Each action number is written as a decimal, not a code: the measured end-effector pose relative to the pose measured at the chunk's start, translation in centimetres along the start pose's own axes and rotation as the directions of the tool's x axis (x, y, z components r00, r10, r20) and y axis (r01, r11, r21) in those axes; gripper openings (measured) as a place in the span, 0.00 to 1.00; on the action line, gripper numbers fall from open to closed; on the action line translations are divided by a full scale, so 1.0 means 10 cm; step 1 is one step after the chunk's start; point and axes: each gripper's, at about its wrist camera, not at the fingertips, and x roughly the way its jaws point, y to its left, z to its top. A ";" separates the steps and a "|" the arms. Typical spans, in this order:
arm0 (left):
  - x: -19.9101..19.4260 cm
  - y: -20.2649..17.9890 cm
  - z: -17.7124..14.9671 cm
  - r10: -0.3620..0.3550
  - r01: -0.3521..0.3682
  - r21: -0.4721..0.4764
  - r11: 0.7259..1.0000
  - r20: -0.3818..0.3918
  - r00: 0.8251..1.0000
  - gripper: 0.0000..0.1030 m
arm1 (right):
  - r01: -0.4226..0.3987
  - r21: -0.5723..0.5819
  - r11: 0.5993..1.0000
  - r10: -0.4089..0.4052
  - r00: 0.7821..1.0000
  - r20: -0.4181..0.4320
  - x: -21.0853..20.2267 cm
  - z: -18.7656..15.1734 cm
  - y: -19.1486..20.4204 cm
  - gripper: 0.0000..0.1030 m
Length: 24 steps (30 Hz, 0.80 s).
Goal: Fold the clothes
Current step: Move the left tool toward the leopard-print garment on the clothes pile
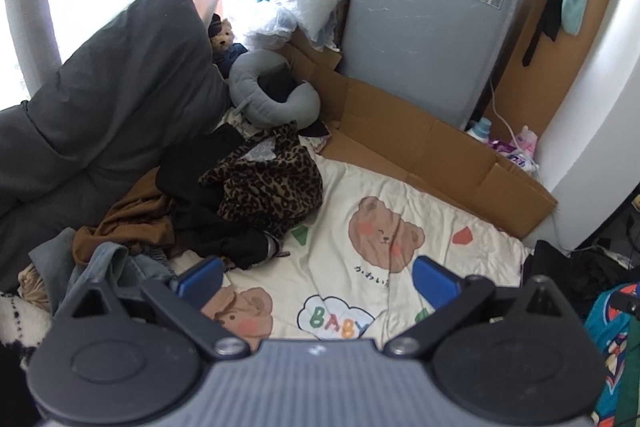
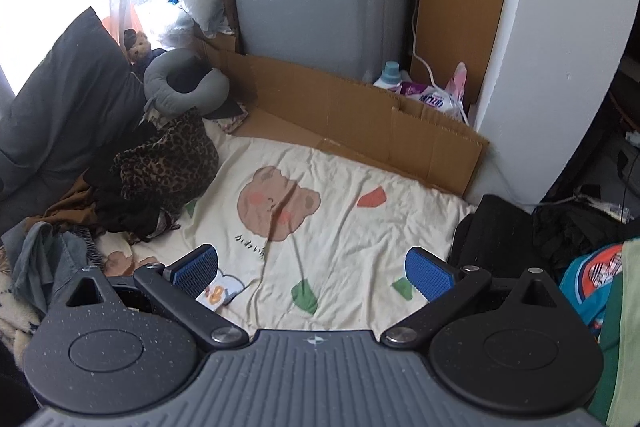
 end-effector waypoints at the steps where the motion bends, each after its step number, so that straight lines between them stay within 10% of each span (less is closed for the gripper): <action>1: 0.04 0.01 0.02 -0.001 0.001 0.001 1.000 0.000 1.000 0.99 | 0.007 -0.006 1.000 -0.007 1.000 0.003 0.04 0.03 -0.01 1.00; 24: 1.18 0.10 0.28 0.027 -0.027 0.003 1.000 0.028 0.999 0.95 | 0.002 -0.060 0.998 0.000 1.000 0.024 1.31 0.11 -0.16 1.00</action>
